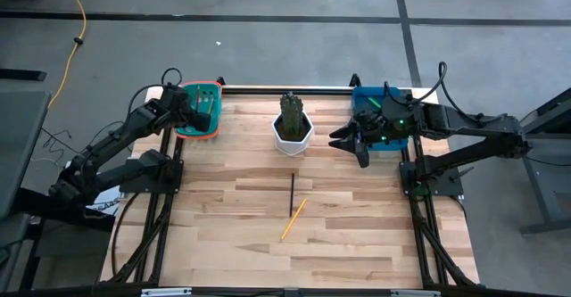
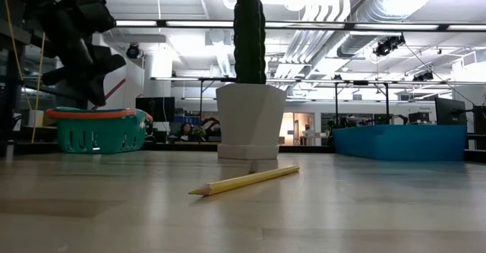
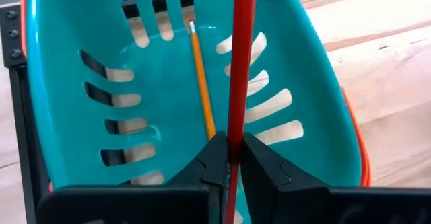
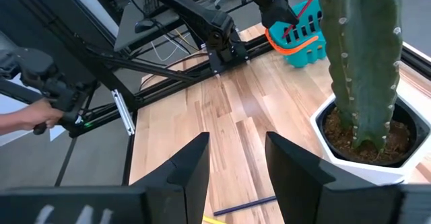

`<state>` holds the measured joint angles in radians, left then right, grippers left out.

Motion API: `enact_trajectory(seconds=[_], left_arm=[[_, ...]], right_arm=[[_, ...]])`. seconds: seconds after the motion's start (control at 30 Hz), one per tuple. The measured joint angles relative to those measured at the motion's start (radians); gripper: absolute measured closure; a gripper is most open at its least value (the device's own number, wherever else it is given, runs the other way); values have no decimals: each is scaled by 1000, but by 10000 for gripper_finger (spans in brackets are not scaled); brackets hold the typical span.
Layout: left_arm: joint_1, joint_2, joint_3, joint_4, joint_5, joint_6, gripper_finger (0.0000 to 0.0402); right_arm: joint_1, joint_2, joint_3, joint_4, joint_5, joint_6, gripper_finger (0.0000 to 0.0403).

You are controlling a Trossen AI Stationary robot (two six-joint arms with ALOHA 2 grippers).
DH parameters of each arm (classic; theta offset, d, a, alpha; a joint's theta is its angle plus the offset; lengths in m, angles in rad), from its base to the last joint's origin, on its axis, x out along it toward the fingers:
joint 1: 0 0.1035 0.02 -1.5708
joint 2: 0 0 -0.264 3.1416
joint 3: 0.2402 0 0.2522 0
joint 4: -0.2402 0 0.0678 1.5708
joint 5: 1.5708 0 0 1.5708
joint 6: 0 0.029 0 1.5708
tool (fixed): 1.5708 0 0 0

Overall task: Sort pens & pencils
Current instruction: Put the red pencil into the green bin

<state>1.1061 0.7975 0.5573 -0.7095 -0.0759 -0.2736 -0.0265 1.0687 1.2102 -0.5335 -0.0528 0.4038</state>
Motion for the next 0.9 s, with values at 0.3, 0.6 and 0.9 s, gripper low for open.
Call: enact_trajectory(seconds=[0.3, 0.6, 0.9], left_arm=[[0, 50, -2, 7, 10, 2, 380], [0, 63, -2, 5, 3, 4, 380], [0, 63, -2, 14, 4, 39, 326]], right_arm=[[1, 0, 0, 0, -1, 4, 267], [1, 0, 0, -1, -9, 7, 267], [1, 0, 0, -2, -13, 6, 267]])
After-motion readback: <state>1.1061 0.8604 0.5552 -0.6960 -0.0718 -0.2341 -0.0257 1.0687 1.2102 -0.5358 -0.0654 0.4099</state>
